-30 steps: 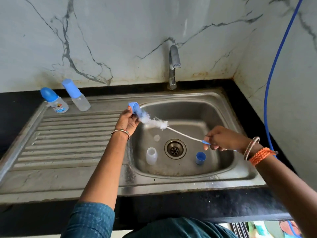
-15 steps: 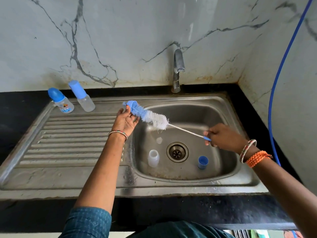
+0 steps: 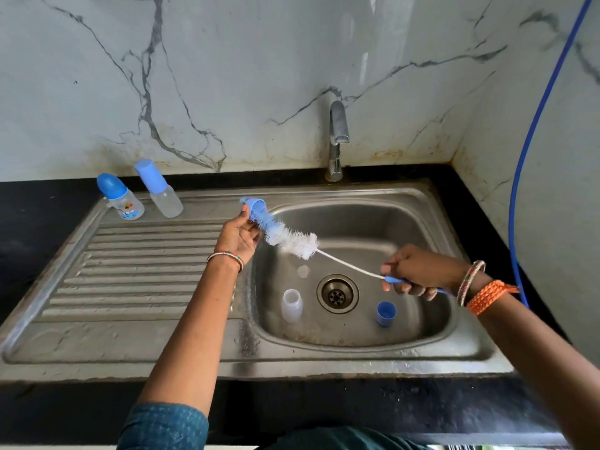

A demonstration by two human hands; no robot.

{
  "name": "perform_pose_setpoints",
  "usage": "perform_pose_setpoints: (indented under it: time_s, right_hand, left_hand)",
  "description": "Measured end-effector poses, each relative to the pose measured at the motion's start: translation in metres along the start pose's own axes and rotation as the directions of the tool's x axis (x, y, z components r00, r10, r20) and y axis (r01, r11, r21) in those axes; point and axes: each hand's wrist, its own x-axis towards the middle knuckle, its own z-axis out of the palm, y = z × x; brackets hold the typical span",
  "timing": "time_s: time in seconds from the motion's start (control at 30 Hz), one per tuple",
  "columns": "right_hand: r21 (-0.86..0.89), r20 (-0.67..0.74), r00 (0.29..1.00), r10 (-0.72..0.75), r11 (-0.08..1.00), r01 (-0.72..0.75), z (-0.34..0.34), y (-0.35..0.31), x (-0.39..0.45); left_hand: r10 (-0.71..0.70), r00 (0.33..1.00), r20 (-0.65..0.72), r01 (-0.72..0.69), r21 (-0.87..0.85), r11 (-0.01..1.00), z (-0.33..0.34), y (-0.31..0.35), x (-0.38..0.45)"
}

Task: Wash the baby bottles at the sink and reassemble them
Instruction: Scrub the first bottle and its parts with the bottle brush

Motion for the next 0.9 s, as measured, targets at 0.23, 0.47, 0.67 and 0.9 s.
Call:
perform_pose_setpoints:
  time_s: [0.23, 0.47, 0.67, 0.9]
  right_hand:
    - [-0.588, -0.510, 0.815, -0.276, 0.803, -0.097, 0.005, -0.004, -0.003]
    - [-0.160, -0.361, 0.919, -0.162, 0.981, 0.110, 0.000, -0.001, -0.006]
    - [-0.079, -0.396, 0.897, -0.195, 0.981, 0.178, -0.004, 0.001, -0.010]
    - [-0.538, -0.635, 0.662, -0.398, 0.843, -0.010, 0.005, -0.007, -0.014]
  left_hand:
    - [-0.005, 0.989, -0.147, 0.001, -0.027, 1.000, -0.001, -0.002, 0.003]
    - [-0.095, 0.995, -0.037, 0.093, -0.066, 0.993, -0.005, -0.004, 0.003]
    - [-0.055, 0.998, -0.030, 0.052, -0.081, 0.995, -0.003, -0.003, 0.002]
    - [-0.062, 0.996, -0.062, 0.060, -0.036, 0.998, 0.002, -0.002, 0.005]
